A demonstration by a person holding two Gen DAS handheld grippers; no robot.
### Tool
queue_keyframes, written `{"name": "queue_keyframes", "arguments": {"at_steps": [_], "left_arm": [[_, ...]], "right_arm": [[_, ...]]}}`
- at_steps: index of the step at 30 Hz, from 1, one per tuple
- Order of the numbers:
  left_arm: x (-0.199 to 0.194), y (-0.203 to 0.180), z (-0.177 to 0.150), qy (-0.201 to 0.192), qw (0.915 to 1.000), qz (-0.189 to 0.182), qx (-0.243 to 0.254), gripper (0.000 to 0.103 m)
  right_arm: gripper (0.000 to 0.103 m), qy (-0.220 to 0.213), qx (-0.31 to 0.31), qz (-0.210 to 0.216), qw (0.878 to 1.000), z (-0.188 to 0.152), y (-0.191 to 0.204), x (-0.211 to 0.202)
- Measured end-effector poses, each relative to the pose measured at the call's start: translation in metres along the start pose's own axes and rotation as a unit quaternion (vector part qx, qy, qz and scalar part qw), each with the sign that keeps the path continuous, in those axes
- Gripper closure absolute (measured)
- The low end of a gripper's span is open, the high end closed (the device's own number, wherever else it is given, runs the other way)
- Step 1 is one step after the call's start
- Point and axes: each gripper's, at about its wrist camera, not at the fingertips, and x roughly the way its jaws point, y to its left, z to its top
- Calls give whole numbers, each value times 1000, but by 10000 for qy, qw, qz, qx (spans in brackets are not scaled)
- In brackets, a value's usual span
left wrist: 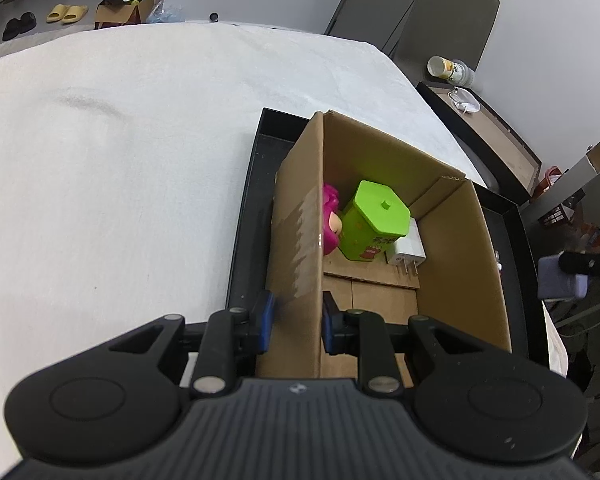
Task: Organize rigid objects
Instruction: 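Carry the lavender cube figure with the right gripper and drop it into the box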
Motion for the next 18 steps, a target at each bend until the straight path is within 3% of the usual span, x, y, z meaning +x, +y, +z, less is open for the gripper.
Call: {"name": "queue_keyframes", "arguments": {"at_steps": [9,18], "left_arm": [[-2,3,-5,-16,10000,-65,-38,80],[-1,6,-5,9,9998,-139,-107,80]], "right_arm": [[59,-262,-171,249,9992,10,41,-31],[59,-316,-343,563,9973,12,81,-37]]}}
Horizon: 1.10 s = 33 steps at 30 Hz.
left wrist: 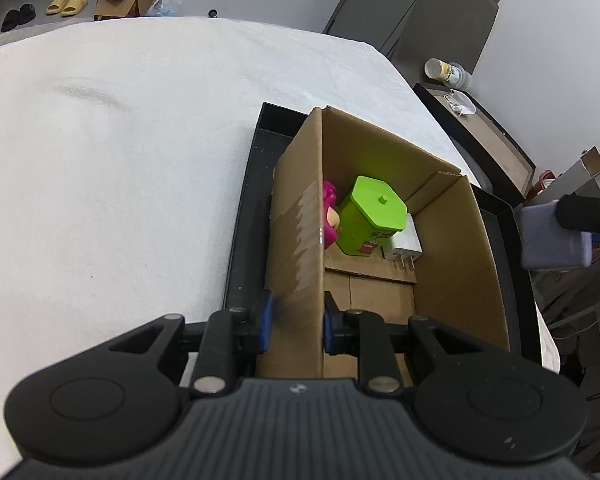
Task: Organize rigid objects
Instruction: 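Carry the lavender cube figure with the right gripper and drop it into the box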
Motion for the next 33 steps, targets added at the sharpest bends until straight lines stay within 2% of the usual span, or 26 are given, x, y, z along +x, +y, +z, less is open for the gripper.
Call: {"name": "queue_keyframes", "arguments": {"at_steps": [21,33], "left_arm": [[-1,2,0,37,10000,-69,-19,80],[1,5,2,68,9999,-123,-29,79]], "right_arm": [[59,410,-153,223,9988,-14,50,46],[59,774,55,458,9959,-14,60,77]]}}
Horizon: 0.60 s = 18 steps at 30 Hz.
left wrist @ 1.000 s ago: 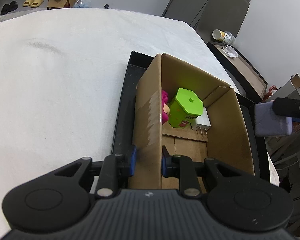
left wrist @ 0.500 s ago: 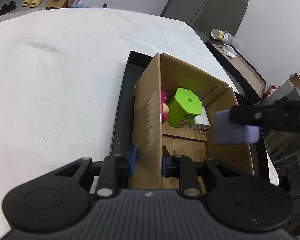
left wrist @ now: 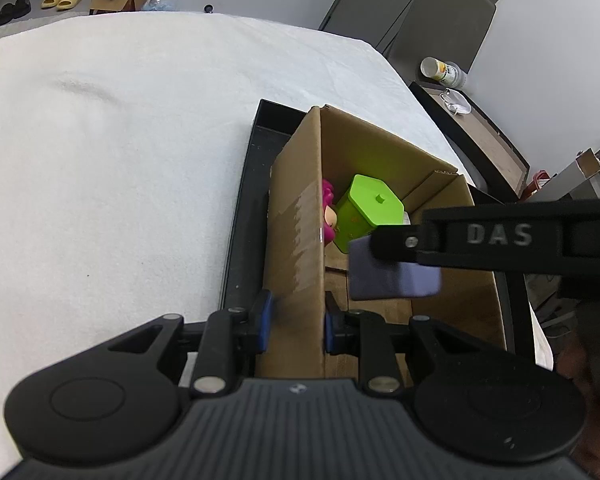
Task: Organize rigid objects
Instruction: 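Carry the lavender cube figure with the right gripper and drop it into the box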
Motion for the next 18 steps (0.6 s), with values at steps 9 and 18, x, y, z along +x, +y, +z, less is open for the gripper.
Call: {"name": "queue_keyframes", "arguments": {"at_steps": [9,18], "left_arm": [[0,-2,-1,-3,10000,5,34,79],[2,-1,1,16,10000,3,6,79]], "right_arm": [[59,202,350,289,9988,-3,-2,16],[57,265,601,641,9958,-6,-10,17]]}}
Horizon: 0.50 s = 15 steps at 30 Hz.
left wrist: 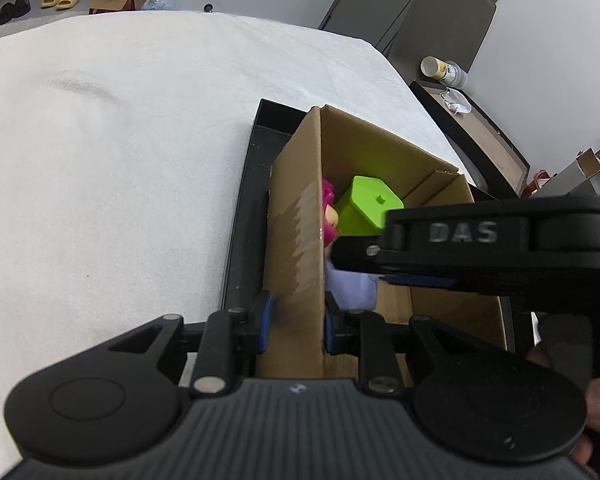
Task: Organize rigid objects
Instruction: 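Carry the lavender cube figure with the right gripper and drop it into the box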
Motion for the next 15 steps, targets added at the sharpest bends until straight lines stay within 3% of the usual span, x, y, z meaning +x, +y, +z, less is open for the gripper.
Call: {"name": "queue_keyframes", "arguments": {"at_steps": [15], "left_arm": [[2,-6,0,-12,9999,129,71,80]], "right_arm": [[57,-435,-234,-315,9983,2,-31,-53]]}}
